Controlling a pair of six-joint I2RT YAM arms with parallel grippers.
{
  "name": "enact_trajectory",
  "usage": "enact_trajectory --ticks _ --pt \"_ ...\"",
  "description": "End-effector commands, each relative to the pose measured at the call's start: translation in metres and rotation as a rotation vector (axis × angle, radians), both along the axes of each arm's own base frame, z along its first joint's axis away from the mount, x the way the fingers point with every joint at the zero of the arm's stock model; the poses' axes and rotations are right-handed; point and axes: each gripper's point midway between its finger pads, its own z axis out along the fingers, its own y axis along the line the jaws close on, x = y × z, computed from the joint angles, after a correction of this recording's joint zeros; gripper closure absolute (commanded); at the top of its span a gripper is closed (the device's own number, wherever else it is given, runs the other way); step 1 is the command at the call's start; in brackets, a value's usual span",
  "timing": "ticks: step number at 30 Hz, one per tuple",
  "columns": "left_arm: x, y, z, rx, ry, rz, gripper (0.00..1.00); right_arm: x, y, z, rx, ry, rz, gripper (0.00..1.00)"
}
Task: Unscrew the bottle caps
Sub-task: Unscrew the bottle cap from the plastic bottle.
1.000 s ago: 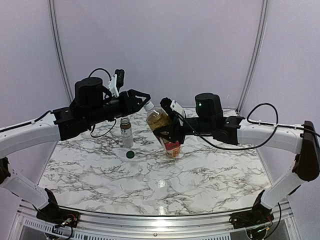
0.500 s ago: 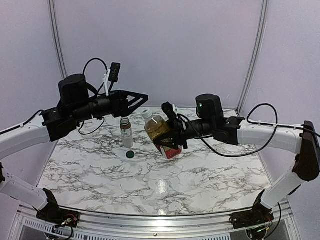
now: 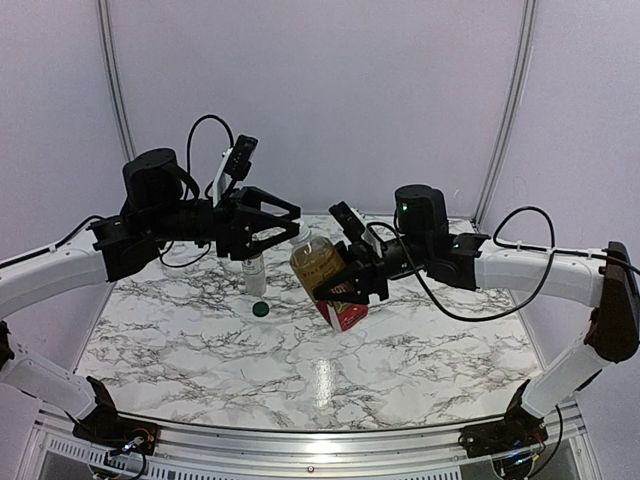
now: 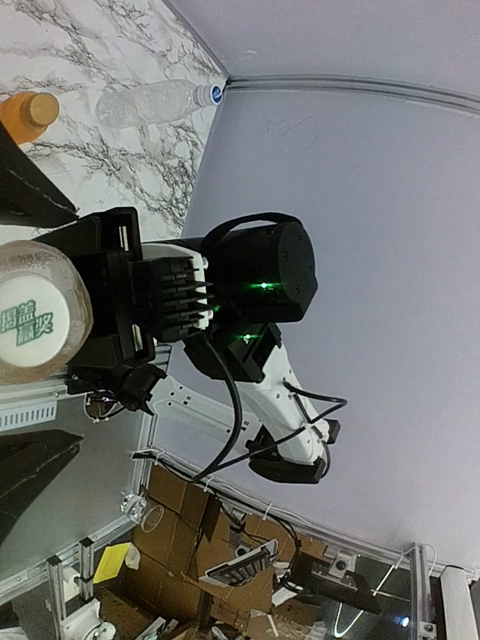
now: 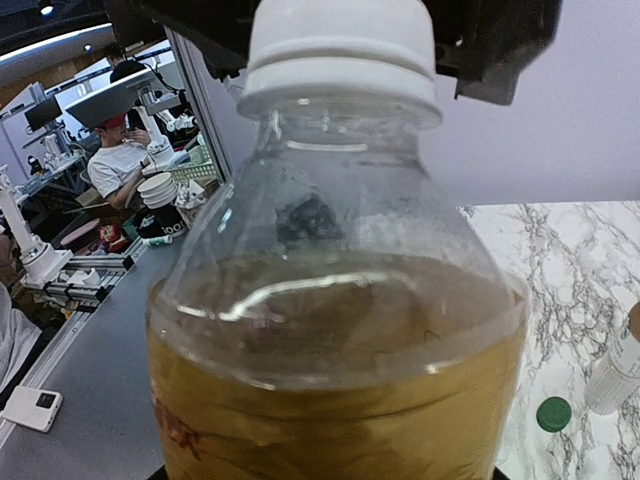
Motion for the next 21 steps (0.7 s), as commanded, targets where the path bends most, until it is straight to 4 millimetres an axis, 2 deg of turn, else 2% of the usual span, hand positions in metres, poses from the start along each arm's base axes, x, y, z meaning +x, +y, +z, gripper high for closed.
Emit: enact_trajectory --ticks 1,21 --pt "-0.0086 -0.0042 0.0184 -0.047 -0.075 -0.091 0.3 -0.0065 -0.0011 0.0204 0.066 -0.011 0.071 0.54" --pt "-0.0044 -0.0127 0.0173 -0.054 -0.032 -0.119 0.66 -0.0032 0.0012 0.0147 0.05 0.019 0.057 0.55"
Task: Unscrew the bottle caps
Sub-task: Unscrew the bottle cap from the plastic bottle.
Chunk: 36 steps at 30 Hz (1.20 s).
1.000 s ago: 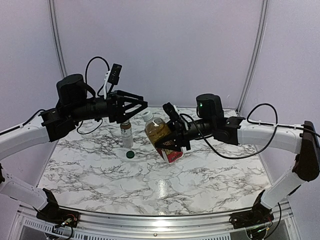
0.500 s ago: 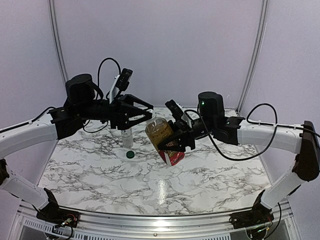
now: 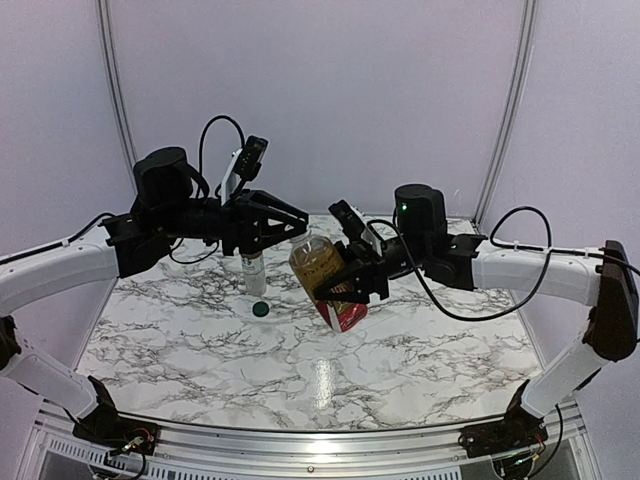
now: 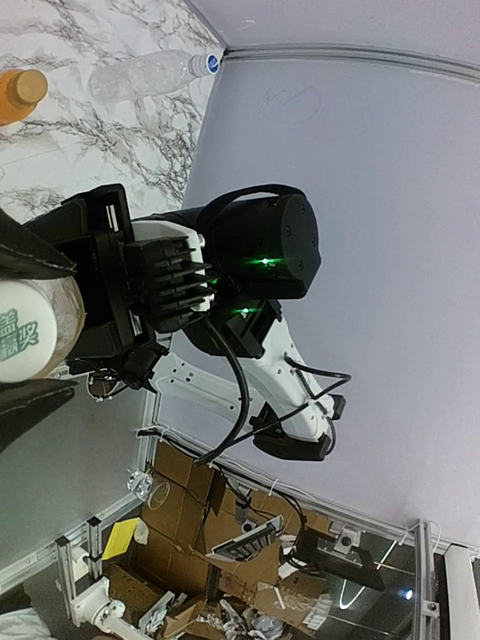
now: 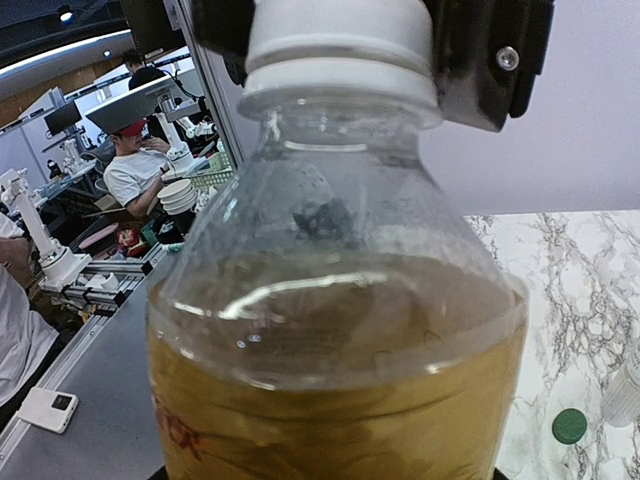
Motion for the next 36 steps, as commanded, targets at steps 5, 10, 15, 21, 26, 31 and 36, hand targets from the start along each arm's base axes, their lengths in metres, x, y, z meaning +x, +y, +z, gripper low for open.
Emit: enact_trajectory --ticks 5,10,15,21,26,31,36 --pt "0.004 -0.001 0.018 -0.046 -0.034 0.003 0.75 0.007 0.001 0.009 0.017 -0.021 -0.021 0.55" --pt "0.02 0.0 0.014 -0.043 0.006 0.103 0.83 0.024 0.005 0.007 -0.022 -0.031 -0.127 0.55" --pt "0.056 0.009 0.011 -0.062 0.13 0.355 0.84 0.062 0.006 -0.004 -0.098 -0.09 -0.346 0.55" --pt "0.069 0.013 0.016 -0.11 0.27 0.545 0.87 0.093 0.001 -0.01 -0.14 -0.146 -0.539 0.56" --pt "0.086 0.021 0.007 -0.112 0.399 0.701 0.89 0.104 -0.004 -0.009 -0.125 -0.187 -0.619 0.56" --pt "0.105 0.033 -0.008 -0.083 0.457 0.852 0.85 0.112 -0.006 -0.008 -0.131 -0.227 -0.683 0.56" --pt "0.109 0.032 -0.015 -0.047 0.47 0.882 0.76 0.113 -0.005 -0.011 -0.151 -0.261 -0.717 0.55"
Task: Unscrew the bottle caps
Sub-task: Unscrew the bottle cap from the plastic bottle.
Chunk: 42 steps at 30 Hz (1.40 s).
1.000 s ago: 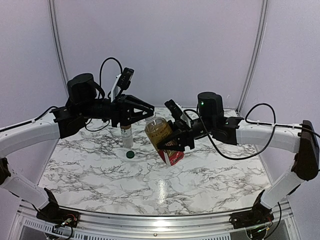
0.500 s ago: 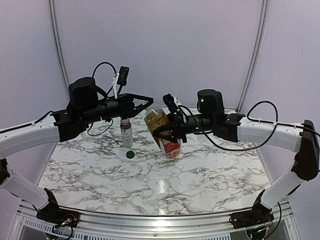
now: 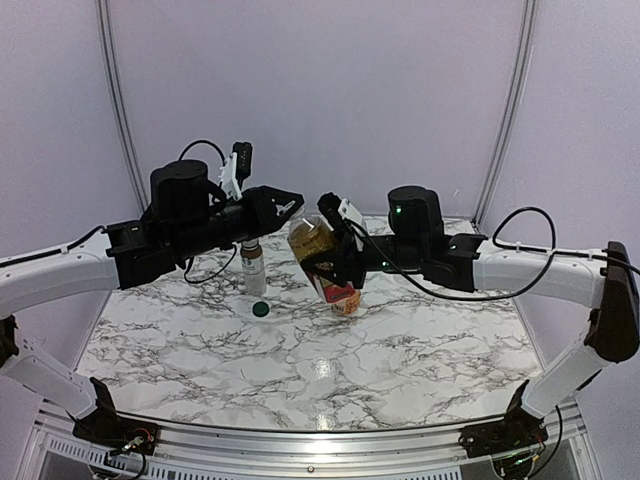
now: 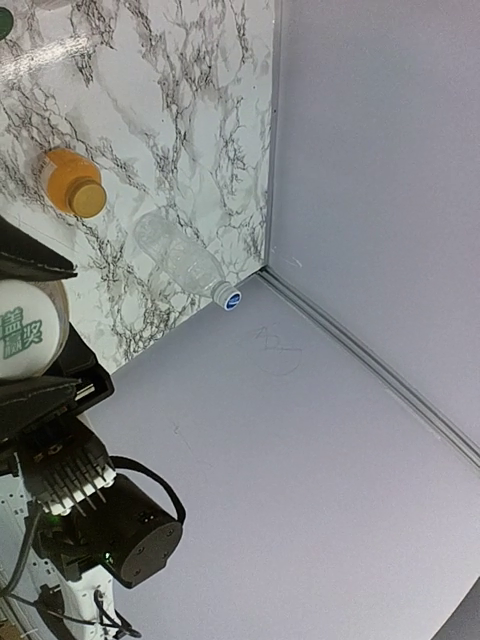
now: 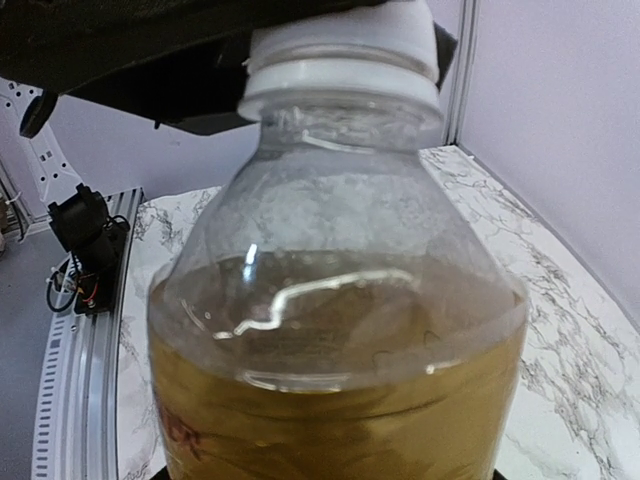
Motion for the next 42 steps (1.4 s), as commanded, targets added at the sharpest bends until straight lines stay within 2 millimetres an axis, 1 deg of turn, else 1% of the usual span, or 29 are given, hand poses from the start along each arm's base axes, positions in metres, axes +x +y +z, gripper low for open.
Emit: enact_trajectory --ticks 1,4,6,9,14,16,19,22,28,30,33,39,42 --pt "0.015 0.015 0.012 -0.029 0.032 0.113 0.75 0.02 -0.011 0.013 -0.002 -0.072 -0.125 0.56" --pt "0.014 0.014 0.014 -0.037 0.025 0.101 0.7 0.016 -0.01 0.011 -0.003 -0.065 -0.1 0.56" --pt "0.012 0.015 0.014 -0.04 0.012 0.094 0.64 0.01 -0.009 0.011 -0.001 -0.06 -0.071 0.56" --pt "0.008 0.019 0.021 -0.027 -0.034 0.081 0.52 0.0 -0.008 0.011 0.012 -0.05 -0.017 0.55" --pt "-0.005 0.023 0.036 0.004 -0.137 0.023 0.27 -0.017 -0.009 0.014 0.045 -0.02 0.097 0.55" --pt "-0.012 0.024 0.042 0.008 -0.187 -0.027 0.21 -0.024 -0.009 0.016 0.057 -0.004 0.142 0.55" --pt "-0.026 0.023 0.049 0.002 -0.255 -0.127 0.14 -0.033 -0.01 0.02 0.078 0.014 0.202 0.55" --pt "-0.042 0.02 0.051 0.007 -0.312 -0.248 0.13 -0.044 -0.009 0.024 0.104 0.033 0.273 0.54" --pt "-0.084 0.009 0.057 0.018 -0.452 -0.525 0.12 -0.069 -0.006 0.035 0.148 0.1 0.454 0.54" --pt "-0.094 0.007 0.058 0.019 -0.487 -0.585 0.12 -0.077 -0.006 0.038 0.161 0.121 0.51 0.54" --pt "-0.101 0.005 0.06 0.023 -0.527 -0.633 0.14 -0.083 -0.007 0.042 0.176 0.133 0.55 0.54" --pt "-0.105 -0.006 0.055 0.028 -0.562 -0.713 0.21 -0.092 -0.007 0.045 0.197 0.175 0.613 0.54" --pt "-0.104 -0.011 0.057 0.022 -0.57 -0.737 0.26 -0.094 -0.006 0.044 0.198 0.184 0.629 0.54"
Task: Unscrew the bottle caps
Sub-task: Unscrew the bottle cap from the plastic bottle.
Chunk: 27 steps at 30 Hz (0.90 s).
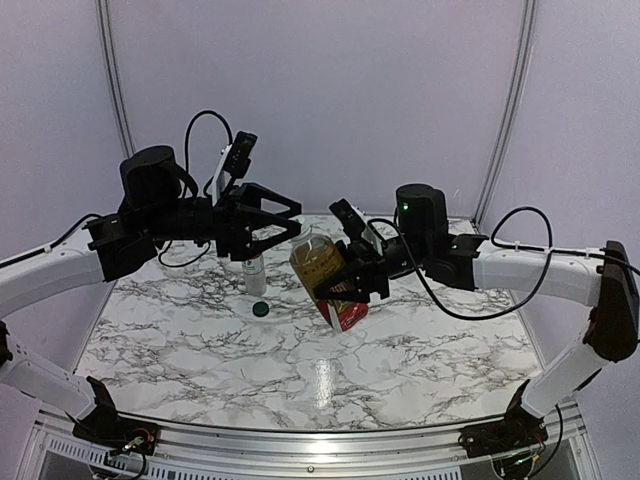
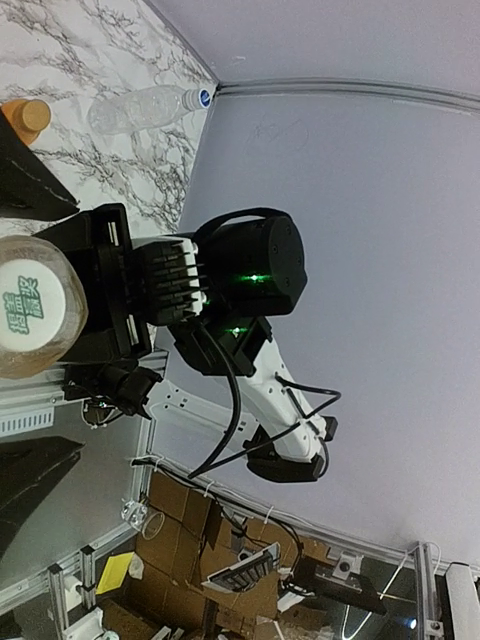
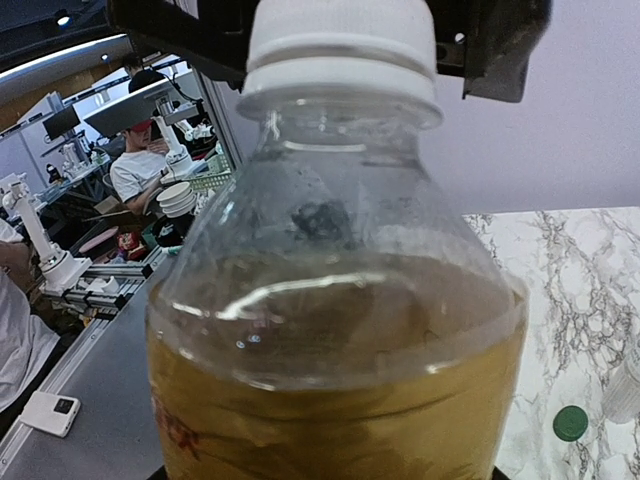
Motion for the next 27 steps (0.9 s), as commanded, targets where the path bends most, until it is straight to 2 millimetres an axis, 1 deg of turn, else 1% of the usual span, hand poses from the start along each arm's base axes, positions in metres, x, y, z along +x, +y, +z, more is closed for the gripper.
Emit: enact_trajectory --ticks 1,7,10,13,21,27 --pt "-0.009 -0.005 0.019 -0.047 -0.087 -0.088 0.28 -0.006 0.002 0.019 0.052 -0.011 0.064 0.54" --pt "-0.009 -0.012 0.02 -0.047 -0.072 -0.129 0.46 -0.007 0.002 0.017 0.049 -0.006 0.071 0.54" --pt "-0.008 -0.013 0.018 -0.043 -0.062 -0.136 0.53 -0.006 0.002 0.017 0.047 -0.005 0.066 0.54" --pt "-0.007 -0.014 0.014 -0.035 -0.05 -0.136 0.56 -0.004 0.003 0.016 0.046 -0.006 0.062 0.55" --pt "-0.003 -0.016 0.006 -0.024 -0.027 -0.119 0.58 -0.002 0.004 0.017 0.046 -0.007 0.054 0.55" --pt "0.0 -0.017 0.002 -0.018 -0.021 -0.107 0.64 -0.002 0.004 0.018 0.047 -0.009 0.048 0.55"
